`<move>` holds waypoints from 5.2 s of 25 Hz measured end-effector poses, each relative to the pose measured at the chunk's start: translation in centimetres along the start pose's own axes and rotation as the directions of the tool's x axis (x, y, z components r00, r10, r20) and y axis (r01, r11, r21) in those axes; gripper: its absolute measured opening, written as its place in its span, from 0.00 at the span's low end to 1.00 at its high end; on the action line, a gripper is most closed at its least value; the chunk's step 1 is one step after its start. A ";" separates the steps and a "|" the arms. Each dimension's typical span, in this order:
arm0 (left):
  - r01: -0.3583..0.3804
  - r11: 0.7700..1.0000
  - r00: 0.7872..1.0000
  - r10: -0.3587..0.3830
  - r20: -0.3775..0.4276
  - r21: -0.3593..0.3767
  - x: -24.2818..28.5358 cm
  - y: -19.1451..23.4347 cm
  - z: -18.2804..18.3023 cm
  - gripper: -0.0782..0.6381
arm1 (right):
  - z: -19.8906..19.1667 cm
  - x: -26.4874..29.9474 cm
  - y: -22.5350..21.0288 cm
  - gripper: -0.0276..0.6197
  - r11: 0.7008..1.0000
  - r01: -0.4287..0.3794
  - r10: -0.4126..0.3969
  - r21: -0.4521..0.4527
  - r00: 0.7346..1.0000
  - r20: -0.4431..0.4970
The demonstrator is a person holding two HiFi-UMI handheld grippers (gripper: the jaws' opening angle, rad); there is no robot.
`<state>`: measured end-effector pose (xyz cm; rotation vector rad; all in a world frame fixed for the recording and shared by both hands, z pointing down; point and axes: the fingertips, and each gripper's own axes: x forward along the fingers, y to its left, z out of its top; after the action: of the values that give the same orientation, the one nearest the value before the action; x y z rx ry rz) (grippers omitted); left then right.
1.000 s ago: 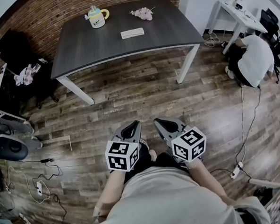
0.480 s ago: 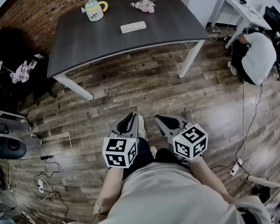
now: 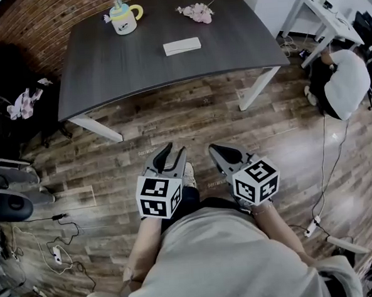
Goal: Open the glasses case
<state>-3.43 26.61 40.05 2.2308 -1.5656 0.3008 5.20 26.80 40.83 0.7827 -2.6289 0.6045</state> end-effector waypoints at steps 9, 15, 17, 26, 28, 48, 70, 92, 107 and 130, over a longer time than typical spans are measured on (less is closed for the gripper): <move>0.034 0.998 0.999 -0.035 0.015 0.050 5.2 5.6 5.4 0.34 | 5.3 5.6 -4.1 0.05 0.999 0.042 -0.042 0.008 0.998 0.037; 0.046 0.997 0.999 -0.047 0.020 0.067 7.2 8.5 7.5 0.34 | 6.6 8.4 -5.2 0.05 0.998 0.059 -0.059 0.033 0.998 0.029; 0.053 0.997 0.998 -0.054 0.016 0.063 7.7 9.1 7.7 0.34 | 6.6 8.6 -5.6 0.05 0.996 0.070 -0.072 0.048 0.997 0.024; 0.080 0.997 0.997 -0.080 -0.019 0.017 10.5 9.9 6.9 0.34 | 6.4 9.1 -8.3 0.05 0.990 0.103 -0.104 0.099 0.995 0.001; 0.081 0.996 0.996 -0.080 -0.023 0.025 11.5 10.3 7.3 0.34 | 6.7 10.0 -9.1 0.05 0.989 0.094 -0.095 0.111 0.996 -0.001; 0.061 0.991 0.991 -0.045 -0.129 0.120 27.3 17.7 14.6 0.34 | 14.9 20.7 -22.5 0.05 0.983 0.030 -0.030 0.181 1.000 -0.004; 0.173 0.931 0.943 -0.062 -0.328 0.320 38.6 19.5 13.6 0.48 | 19.1 26.0 -32.5 0.05 0.975 -0.014 0.029 0.224 0.998 -0.065; 0.374 0.716 0.876 -0.065 -0.477 0.590 41.1 19.8 10.4 0.45 | 18.2 26.8 -33.5 0.05 0.965 0.001 0.017 0.262 0.998 -0.068; 0.417 0.698 0.862 -0.101 -0.496 0.582 40.9 19.6 10.8 0.40 | 18.6 26.6 -33.6 0.05 0.970 -0.016 0.031 0.241 0.998 -0.061; 0.264 0.829 0.926 -0.074 -0.370 0.493 42.4 21.6 15.0 0.20 | 18.7 26.4 -33.6 0.05 0.971 -0.022 0.034 0.239 0.998 -0.046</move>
<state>-9.51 -22.36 47.53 2.5210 -1.1780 1.1275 0.13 -19.23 46.06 0.7871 -2.5554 0.9494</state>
